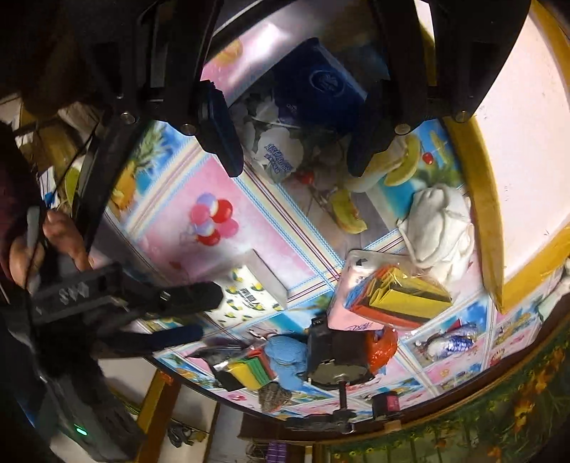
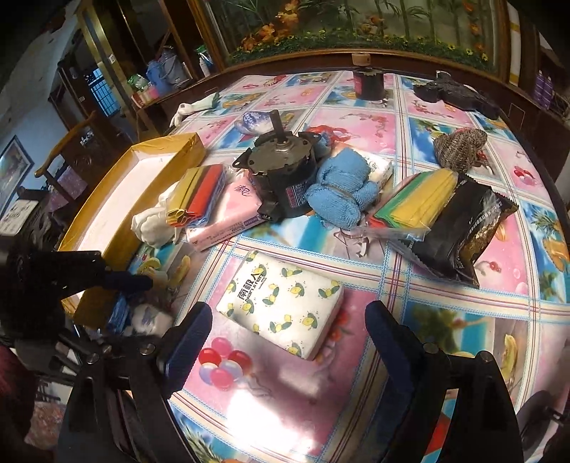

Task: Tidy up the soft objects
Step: 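Lift the blue pack with the left tool while the right grasps the lemon-print tissue pack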

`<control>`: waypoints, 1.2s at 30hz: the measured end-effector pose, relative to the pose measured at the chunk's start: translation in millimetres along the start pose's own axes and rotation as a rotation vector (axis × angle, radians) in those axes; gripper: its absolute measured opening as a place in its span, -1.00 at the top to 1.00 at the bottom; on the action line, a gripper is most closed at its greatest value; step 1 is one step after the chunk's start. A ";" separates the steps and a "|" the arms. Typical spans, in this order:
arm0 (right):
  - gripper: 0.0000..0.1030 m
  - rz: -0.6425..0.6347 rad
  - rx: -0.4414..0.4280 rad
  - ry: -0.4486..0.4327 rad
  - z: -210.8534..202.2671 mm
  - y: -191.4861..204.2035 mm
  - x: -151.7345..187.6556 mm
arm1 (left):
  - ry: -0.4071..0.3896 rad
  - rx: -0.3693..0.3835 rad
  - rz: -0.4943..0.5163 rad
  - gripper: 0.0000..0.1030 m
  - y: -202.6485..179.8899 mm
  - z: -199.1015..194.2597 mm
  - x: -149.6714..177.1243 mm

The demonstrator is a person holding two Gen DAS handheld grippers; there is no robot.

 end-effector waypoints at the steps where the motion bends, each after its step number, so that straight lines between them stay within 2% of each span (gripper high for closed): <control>1: -0.72 -0.007 0.006 0.000 0.5 0.4 -1.5 | -0.016 0.001 0.013 -0.15 -1.9 -5.9 1.5; 5: -0.72 -0.019 0.011 -0.003 3.9 4.3 -9.1 | -0.036 -0.071 0.095 -0.29 -4.8 -16.8 10.0; 9: -0.76 -0.075 0.005 0.003 10.9 11.3 -20.2 | -0.033 -0.095 0.195 -0.31 -13.0 -14.7 16.3; 11: -0.79 -0.118 -0.006 0.023 19.0 15.0 -25.4 | -0.034 -0.107 0.229 -0.38 -14.9 -12.9 13.4; 13: -0.79 -0.144 -0.010 0.057 31.1 15.0 -30.1 | -0.026 -0.079 0.248 -0.39 -17.2 -8.9 12.3; 18: -0.79 -0.148 -0.066 0.165 56.5 18.1 -26.5 | 0.002 0.019 0.200 -0.39 -17.5 -7.4 18.6; 23: -0.79 -0.224 -0.090 0.182 53.3 34.7 -17.4 | -0.015 0.005 0.226 -0.39 -18.0 -18.9 18.9; 27: -0.79 -0.293 -0.042 0.184 53.7 43.9 -16.2 | 0.001 -0.032 0.294 -0.39 -21.7 -19.5 21.6; 31: -0.79 -0.306 -0.005 0.181 59.1 49.8 -18.5 | 0.008 -0.054 0.368 -0.44 -28.6 -16.6 24.8; 36: -0.79 -0.331 0.022 0.187 64.9 58.7 -13.8 | 0.032 -0.020 0.421 -0.43 -35.9 -21.0 28.8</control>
Point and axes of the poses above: each gripper's, at about its wrist camera, not at the fingertips, and z roughly the way its jaws point, y to its left, x to its underside, the point moved 6 cm from there along z, roughly the way its jaws point, and after that the axes turned 1 degree about x, right-handed, at the moved point
